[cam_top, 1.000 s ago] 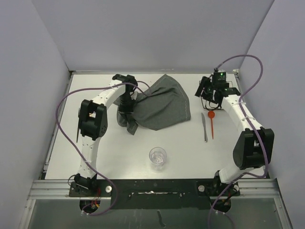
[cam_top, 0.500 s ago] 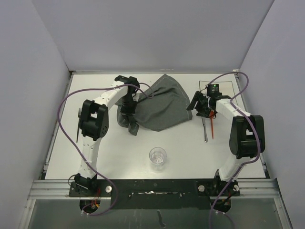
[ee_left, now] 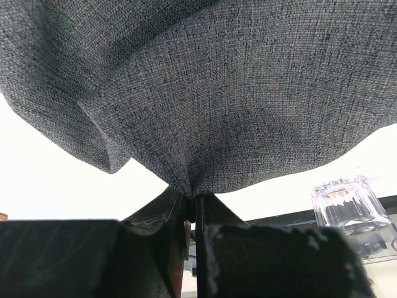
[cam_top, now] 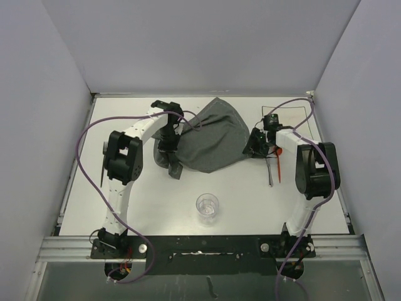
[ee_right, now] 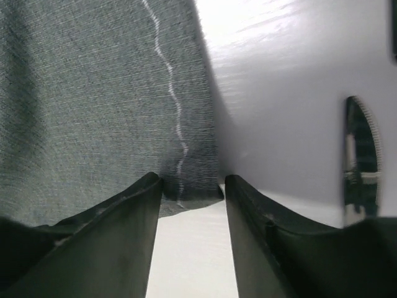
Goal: Set the dinner table for one person
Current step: Flatten out the napkin at the center of the board.
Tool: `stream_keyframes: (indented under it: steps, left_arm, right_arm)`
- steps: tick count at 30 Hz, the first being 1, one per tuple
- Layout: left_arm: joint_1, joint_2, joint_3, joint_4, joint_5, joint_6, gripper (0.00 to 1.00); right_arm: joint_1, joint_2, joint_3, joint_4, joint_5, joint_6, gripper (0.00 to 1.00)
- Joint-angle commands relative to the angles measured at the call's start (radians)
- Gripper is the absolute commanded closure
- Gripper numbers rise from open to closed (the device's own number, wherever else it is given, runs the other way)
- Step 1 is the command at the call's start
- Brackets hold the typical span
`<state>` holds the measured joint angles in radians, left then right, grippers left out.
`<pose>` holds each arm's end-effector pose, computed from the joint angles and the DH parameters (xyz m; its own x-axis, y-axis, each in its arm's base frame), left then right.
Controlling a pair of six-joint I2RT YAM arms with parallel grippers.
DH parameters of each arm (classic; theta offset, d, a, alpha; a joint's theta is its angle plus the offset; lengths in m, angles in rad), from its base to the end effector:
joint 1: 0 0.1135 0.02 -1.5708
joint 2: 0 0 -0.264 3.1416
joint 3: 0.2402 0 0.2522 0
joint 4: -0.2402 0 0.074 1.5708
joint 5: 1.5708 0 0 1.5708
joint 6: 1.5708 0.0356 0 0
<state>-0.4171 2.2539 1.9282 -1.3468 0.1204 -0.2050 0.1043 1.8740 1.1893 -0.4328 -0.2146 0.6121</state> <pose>0.3885 -0.1768 0.1879 -0.9701 0.2088 0.1237 0.1977 0.9755 -0.0963 0.3713 0.0465 0.1592 -0.8435 0.4762 -0.2484 0.3546 0.8412 0.4083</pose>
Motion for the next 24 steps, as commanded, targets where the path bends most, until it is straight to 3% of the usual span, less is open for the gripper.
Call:
stream_keyframes:
  steps: [1,3,7,15,24]
  left_arm:
    - [0.003,-0.001,0.010,0.013,0.016,0.006,0.96]
    - [0.003,-0.001,0.008,0.012,0.015,0.006,0.96]
    - [0.003,-0.002,0.005,0.011,0.011,0.006,0.96]
    - [0.005,-0.011,0.014,0.002,0.000,0.006,0.96]
    - [0.020,-0.014,0.006,-0.001,-0.023,0.008,0.95]
  right_arm:
    - [0.053,-0.008,0.048,-0.033,0.002,-0.004,0.63]
    - [0.077,-0.021,0.077,-0.060,0.005,-0.008,0.81]
    - [0.130,-0.057,0.155,-0.164,0.034,-0.016,1.00]
    - [0.180,-0.122,0.425,-0.443,0.062,-0.011,1.00]
    - [0.177,-0.121,0.551,-0.468,0.070,0.046,0.99]
